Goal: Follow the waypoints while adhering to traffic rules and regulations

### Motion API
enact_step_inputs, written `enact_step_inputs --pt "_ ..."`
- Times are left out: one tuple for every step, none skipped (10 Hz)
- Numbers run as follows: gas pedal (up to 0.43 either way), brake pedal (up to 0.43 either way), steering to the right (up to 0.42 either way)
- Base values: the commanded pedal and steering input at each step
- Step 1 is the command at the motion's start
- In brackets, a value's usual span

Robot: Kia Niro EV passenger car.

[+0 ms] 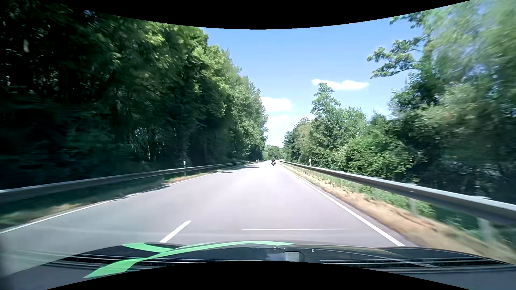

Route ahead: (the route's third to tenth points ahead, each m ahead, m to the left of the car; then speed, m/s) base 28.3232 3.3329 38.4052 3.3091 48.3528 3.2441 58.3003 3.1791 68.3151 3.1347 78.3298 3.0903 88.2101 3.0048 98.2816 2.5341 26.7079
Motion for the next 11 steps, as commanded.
enact_step_inputs --pt "0.287 0.000 -0.001" --pt "0.299 0.000 -0.001" --pt "0.299 0.000 -0.001" --pt "0.299 0.000 -0.001" --pt "0.280 0.000 0.000" --pt "0.260 0.000 0.000" --pt "0.248 0.000 0.000" --pt "0.228 0.000 0.000" --pt "0.228 0.000 0.000" --pt "0.240 0.000 -0.001" --pt "0.260 0.000 -0.001"
